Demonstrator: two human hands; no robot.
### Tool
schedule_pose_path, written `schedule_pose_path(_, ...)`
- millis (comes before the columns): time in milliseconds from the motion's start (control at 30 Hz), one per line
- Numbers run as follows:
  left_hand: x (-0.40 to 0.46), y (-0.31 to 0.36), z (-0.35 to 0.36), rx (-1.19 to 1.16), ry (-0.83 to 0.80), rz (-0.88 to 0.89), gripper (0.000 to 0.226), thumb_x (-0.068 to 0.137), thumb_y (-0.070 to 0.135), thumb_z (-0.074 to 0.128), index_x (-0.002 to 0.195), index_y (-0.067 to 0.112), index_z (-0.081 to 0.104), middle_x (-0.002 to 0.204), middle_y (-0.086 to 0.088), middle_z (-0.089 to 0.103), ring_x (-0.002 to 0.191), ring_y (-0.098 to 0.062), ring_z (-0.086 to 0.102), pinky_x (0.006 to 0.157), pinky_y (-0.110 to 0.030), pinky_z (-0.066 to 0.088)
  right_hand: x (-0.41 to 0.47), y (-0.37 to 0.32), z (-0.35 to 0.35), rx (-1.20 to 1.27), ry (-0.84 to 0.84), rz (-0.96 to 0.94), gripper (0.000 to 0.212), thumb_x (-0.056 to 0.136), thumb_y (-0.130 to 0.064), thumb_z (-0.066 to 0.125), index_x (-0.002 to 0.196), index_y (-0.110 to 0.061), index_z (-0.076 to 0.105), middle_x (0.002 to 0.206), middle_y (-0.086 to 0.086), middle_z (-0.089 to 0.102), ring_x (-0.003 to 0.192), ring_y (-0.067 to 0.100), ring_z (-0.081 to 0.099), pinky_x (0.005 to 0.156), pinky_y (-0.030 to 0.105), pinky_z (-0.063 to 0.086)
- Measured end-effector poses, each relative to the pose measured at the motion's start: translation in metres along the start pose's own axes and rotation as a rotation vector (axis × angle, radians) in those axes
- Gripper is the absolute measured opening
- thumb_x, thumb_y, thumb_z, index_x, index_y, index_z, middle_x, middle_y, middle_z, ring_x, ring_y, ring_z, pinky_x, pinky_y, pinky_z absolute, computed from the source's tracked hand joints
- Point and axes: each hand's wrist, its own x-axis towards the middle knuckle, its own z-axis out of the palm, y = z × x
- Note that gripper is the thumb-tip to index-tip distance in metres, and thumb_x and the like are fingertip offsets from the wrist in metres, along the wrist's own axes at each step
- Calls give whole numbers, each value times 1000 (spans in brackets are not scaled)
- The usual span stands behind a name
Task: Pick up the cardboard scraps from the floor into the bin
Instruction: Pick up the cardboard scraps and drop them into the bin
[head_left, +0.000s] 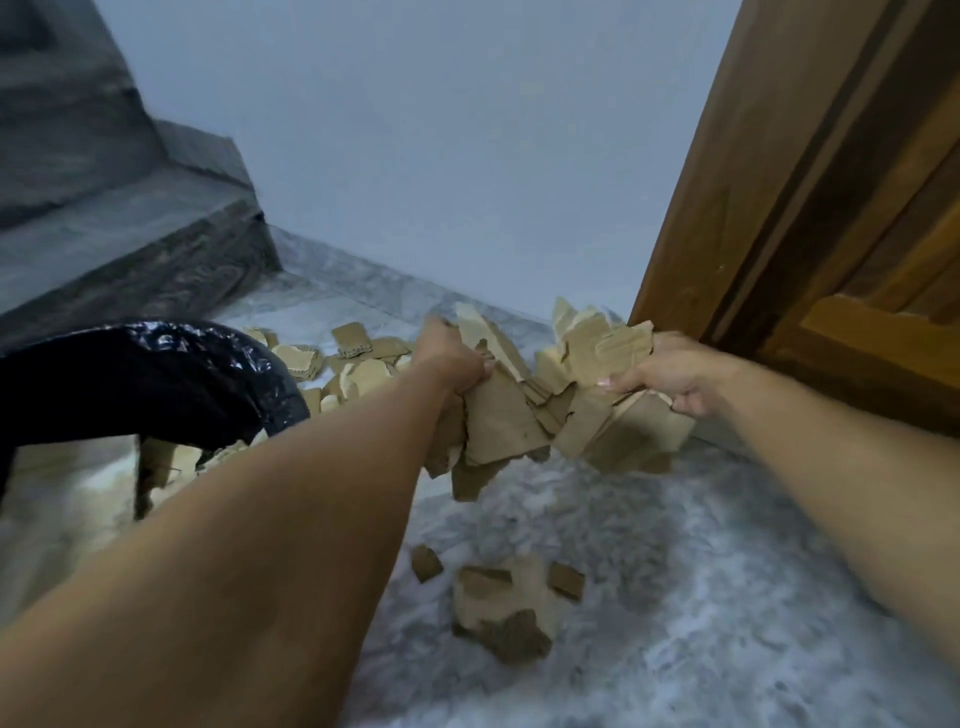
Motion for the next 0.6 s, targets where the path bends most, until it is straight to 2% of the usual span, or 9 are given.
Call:
schedule_pose_path(167,-24,53,-67,-27,102,66,74,73,20,83,130,7,38,127,-14,53,118,-31,53,98,-43,49,-32,-81,-8,-11,7,-25,50,66,3,84,112,-7,68,100,8,75,96,23,70,94,42,53)
schedule_pose_path(233,-34,65,-98,-33,148,77,75,71,21,84,130,6,39,126,-15,54,116,-33,55,95,-44,51,-45,-112,-7,-1,-8,-40,47,68,2,84,111,-7,67,97,9,75,91,22,71,89,39,56)
schedule_pose_path(267,-41,69,-117,-48,165,71,72,71,19,84,127,5,42,124,-16,56,111,-34,59,90,-45,54,-52,-129,-3,-4,-28,-50,43,69,2,82,108,-7,67,92,9,75,84,21,73,80,37,59)
schedule_pose_path(300,-45,70,-136,-69,167,60,59,73,15,82,120,4,47,120,-16,59,102,-34,63,82,-45,58,-60,-145,3,-10,-59,-58,35,72,2,80,103,-7,67,84,10,75,75,21,73,70,35,61)
schedule_pose_path(367,-59,70,-173,-84,163,41,21,81,7,73,90,5,54,104,-15,65,79,-27,67,65,-36,59,-79,-174,19,-22,-124,-73,21,76,1,76,92,-5,65,70,10,73,62,19,72,60,35,61)
schedule_pose_path(400,-69,66,-192,-77,173,21,21,84,6,70,79,7,50,96,-15,65,75,-26,66,62,-34,57,-88,-186,32,-45,-157,-81,17,76,1,75,88,-5,64,66,9,73,59,17,71,59,34,61)
schedule_pose_path(500,-99,51,-240,-95,201,-68,27,88,3,67,74,6,45,77,-11,55,79,-27,59,80,-43,55,-110,-214,72,-85,-245,-108,11,81,-1,73,80,-7,63,60,7,71,53,15,70,56,32,60)
schedule_pose_path(533,-108,40,-257,-91,219,-87,25,88,1,67,74,6,46,75,-9,52,77,-27,57,82,-44,54,-117,-222,90,-105,-275,-118,11,81,-2,73,81,-7,64,62,7,71,56,15,71,61,34,61)
schedule_pose_path(600,-121,17,-285,-83,223,-153,23,88,0,66,75,7,49,77,-7,51,72,-24,55,80,-43,52,-129,-231,124,-145,-339,-138,14,79,-3,76,89,-7,66,77,9,73,74,20,72,80,41,59)
